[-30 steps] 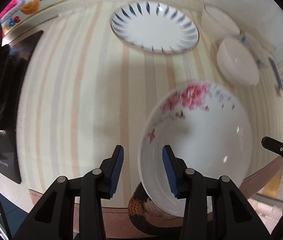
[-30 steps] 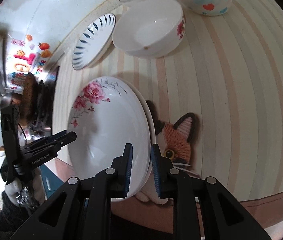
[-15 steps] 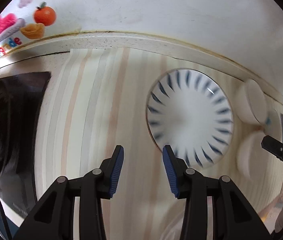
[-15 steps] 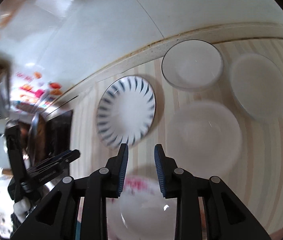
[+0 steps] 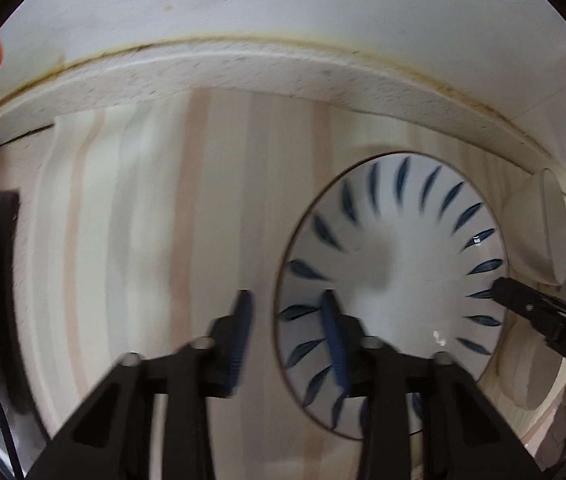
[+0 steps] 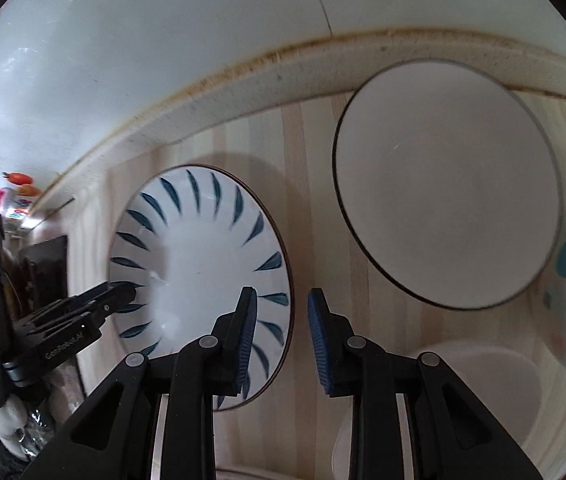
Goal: Organize plates and bowls
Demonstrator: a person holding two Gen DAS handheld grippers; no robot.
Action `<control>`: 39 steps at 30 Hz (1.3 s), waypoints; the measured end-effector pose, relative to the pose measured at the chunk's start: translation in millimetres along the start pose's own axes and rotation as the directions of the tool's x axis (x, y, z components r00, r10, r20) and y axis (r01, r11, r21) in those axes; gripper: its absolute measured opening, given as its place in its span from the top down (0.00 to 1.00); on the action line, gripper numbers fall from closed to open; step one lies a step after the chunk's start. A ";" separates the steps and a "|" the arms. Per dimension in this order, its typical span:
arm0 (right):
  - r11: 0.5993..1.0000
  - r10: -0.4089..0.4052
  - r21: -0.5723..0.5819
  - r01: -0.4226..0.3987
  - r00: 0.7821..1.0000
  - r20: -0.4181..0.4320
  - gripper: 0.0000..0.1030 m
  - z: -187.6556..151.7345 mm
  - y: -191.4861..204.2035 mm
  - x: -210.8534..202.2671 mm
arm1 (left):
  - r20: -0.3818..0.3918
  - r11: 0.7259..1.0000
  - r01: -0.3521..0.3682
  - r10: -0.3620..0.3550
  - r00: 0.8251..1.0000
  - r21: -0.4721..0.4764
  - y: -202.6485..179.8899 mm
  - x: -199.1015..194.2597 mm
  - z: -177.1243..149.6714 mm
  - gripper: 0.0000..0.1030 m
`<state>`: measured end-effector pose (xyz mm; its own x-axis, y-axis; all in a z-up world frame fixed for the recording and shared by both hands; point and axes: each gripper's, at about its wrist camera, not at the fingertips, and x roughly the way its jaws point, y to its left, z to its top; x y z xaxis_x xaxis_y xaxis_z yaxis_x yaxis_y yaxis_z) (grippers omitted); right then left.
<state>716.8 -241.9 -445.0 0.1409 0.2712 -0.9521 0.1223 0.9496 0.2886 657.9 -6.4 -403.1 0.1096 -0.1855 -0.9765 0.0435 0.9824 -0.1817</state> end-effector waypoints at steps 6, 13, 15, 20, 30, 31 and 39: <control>0.998 -0.038 -0.050 0.039 0.999 0.011 0.91 -0.3 7.3 2.2 | 0.007 1.000 -0.009 0.008 1.000 0.005 -7.0 -3.8 -6.9 0.79; 0.998 -0.023 -0.059 0.023 1.000 0.010 0.91 -6.0 8.5 -8.8 | 0.041 1.000 -0.005 0.005 0.999 0.000 -2.7 -31.1 -18.1 0.79; 0.998 -0.014 -0.062 0.014 1.000 0.010 0.91 -8.6 11.6 -14.7 | 0.054 1.000 0.002 -0.002 0.999 -0.009 -1.2 -41.2 -21.8 0.79; 0.997 0.018 -0.077 -0.017 1.000 0.013 0.91 -18.2 12.9 -41.5 | 0.089 1.000 0.007 -0.006 0.996 -0.015 5.8 -71.3 -42.2 0.79; 0.988 0.070 -0.144 -0.064 0.997 0.035 0.91 -63.8 23.3 -98.4 | 0.121 1.000 0.006 -0.003 0.993 -0.026 -9.9 -107.2 -86.7 0.79; 0.986 0.073 -0.153 -0.068 0.997 0.031 0.91 -70.4 23.1 -103.0 | 0.122 1.000 0.008 -0.005 0.992 -0.025 -11.4 -109.9 -92.8 0.79; 0.981 0.091 -0.173 -0.090 0.996 0.000 0.91 -116.9 11.4 -119.0 | 0.112 1.000 0.003 -0.003 0.994 -0.003 -34.3 -115.4 -139.2 0.79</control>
<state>586.6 -245.0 -340.2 0.1516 0.3568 -0.9218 -0.0631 0.9342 0.3512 505.6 -15.6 -300.3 0.2203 -0.1895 -0.9568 0.0412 0.9819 -0.1850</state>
